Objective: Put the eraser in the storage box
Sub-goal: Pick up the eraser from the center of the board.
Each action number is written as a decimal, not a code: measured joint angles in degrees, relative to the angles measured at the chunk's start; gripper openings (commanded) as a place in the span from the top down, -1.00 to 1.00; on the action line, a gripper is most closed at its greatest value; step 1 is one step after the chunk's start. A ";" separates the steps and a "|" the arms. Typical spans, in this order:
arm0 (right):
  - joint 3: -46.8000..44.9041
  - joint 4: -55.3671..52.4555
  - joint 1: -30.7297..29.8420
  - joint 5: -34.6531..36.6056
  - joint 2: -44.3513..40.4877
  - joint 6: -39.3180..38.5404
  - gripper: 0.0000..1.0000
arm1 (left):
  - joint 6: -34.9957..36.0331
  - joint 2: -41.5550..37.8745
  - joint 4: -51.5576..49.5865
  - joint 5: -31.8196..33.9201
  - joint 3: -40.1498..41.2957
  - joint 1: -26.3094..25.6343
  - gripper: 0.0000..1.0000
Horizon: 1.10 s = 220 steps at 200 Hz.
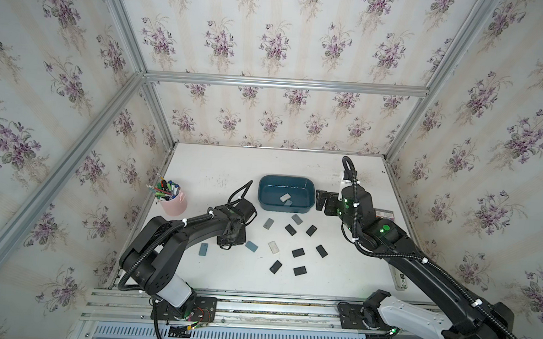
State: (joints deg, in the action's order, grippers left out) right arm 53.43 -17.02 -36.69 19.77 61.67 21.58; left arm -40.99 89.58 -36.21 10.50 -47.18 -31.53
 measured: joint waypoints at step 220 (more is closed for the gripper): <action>-0.35 -0.04 0.00 -1.18 -2.03 0.85 -1.00 | 3.34 -6.49 -12.37 2.84 -20.33 -0.50 0.71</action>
State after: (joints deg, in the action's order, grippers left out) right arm 53.08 -17.06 -36.69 18.59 59.64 22.44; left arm -37.65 83.09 -48.58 13.34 -67.51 -32.03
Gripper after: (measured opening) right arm 0.998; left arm 0.233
